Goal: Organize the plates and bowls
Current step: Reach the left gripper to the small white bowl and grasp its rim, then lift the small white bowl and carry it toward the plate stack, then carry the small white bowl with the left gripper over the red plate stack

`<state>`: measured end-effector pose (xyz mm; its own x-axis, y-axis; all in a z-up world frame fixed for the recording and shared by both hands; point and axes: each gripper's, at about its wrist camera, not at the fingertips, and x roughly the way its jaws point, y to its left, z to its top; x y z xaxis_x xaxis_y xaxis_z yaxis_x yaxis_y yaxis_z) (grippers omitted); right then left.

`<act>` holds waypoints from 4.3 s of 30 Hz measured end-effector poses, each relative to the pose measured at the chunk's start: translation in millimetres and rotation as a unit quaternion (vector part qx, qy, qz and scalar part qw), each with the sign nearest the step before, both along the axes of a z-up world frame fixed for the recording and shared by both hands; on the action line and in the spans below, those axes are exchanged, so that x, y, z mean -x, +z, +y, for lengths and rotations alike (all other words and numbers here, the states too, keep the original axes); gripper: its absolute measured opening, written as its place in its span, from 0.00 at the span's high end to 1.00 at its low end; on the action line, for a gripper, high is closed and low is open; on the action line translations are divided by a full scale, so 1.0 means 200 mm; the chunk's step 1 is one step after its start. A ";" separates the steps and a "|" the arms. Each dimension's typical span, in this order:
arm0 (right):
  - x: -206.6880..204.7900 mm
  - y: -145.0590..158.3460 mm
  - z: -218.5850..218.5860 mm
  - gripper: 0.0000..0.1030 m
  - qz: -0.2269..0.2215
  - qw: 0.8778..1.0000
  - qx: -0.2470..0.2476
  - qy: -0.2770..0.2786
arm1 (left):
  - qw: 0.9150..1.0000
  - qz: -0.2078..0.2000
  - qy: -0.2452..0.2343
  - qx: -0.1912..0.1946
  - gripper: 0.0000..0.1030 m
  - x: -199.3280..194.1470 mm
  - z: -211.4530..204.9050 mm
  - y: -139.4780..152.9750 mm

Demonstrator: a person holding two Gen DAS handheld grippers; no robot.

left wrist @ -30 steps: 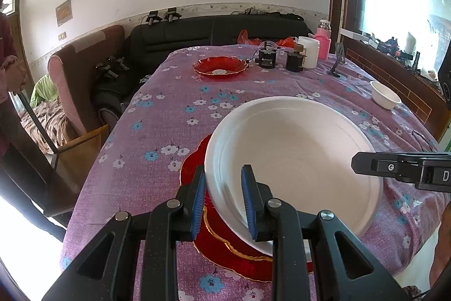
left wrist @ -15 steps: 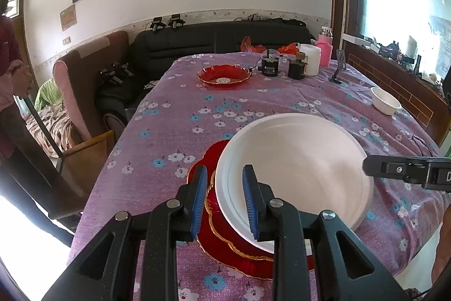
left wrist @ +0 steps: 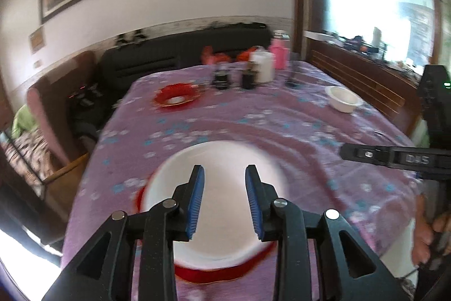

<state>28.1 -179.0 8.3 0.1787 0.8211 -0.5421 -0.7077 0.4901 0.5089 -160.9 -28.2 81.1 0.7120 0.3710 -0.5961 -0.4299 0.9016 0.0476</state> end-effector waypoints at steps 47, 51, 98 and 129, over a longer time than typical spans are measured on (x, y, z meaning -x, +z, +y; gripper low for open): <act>-1.73 -0.32 -0.59 0.87 0.112 0.954 0.029 -0.278 | 0.954 0.154 -0.091 0.242 0.89 -2.46 -0.26 -0.54; -1.72 -0.31 -0.60 0.88 0.108 0.954 0.024 -0.278 | 0.952 0.150 -0.082 0.255 0.90 -2.43 -0.23 -0.55; -0.37 -0.35 -0.57 0.74 0.056 0.985 0.040 -0.157 | 0.979 0.089 -0.093 0.157 0.58 -0.85 -0.27 -0.50; -0.25 -0.32 -0.48 0.87 -0.027 0.980 0.068 -0.184 | 0.974 0.085 -0.129 0.165 0.80 -0.80 -0.28 -0.59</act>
